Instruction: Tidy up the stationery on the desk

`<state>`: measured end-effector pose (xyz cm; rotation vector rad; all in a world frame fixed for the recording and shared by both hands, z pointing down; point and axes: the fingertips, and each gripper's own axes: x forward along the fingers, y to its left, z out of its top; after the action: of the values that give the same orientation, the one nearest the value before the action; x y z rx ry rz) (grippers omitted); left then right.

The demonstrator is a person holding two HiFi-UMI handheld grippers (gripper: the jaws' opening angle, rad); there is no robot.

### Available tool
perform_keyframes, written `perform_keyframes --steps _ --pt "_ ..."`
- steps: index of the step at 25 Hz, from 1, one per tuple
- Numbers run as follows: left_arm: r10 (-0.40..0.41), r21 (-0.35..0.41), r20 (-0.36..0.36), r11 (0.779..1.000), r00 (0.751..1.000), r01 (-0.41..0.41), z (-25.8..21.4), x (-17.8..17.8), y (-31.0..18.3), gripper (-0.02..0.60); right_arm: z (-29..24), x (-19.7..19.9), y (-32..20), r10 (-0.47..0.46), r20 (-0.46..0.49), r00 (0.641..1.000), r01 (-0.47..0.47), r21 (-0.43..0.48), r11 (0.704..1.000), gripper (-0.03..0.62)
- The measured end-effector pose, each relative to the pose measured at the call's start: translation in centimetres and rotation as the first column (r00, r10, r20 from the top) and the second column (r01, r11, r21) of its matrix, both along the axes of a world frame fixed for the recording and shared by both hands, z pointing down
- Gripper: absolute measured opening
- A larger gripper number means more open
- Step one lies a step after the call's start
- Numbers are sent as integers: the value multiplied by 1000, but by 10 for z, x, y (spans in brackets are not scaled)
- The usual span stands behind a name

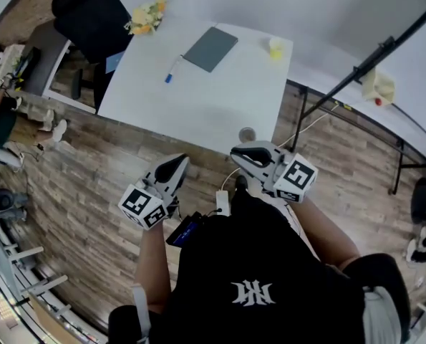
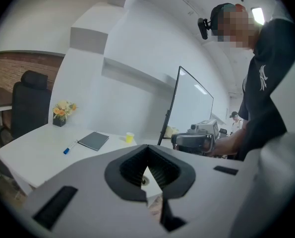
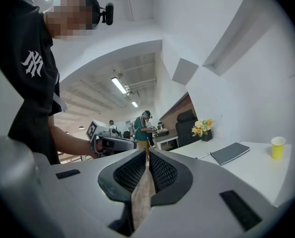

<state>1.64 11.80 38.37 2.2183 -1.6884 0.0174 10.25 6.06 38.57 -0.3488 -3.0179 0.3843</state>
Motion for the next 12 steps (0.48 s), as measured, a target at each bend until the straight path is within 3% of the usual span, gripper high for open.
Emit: perform_keyframes --steps 7,12 --pt "-55 -34 34 998 998 56 -10 -37 -50 0 -3 -23 -51 18 6 1000 -18 -7 1000 44" --pt "-49 -43 58 998 997 52 -16 -62 -80 0 -2 -38 -83 68 -11 998 -68 -18 998 44"
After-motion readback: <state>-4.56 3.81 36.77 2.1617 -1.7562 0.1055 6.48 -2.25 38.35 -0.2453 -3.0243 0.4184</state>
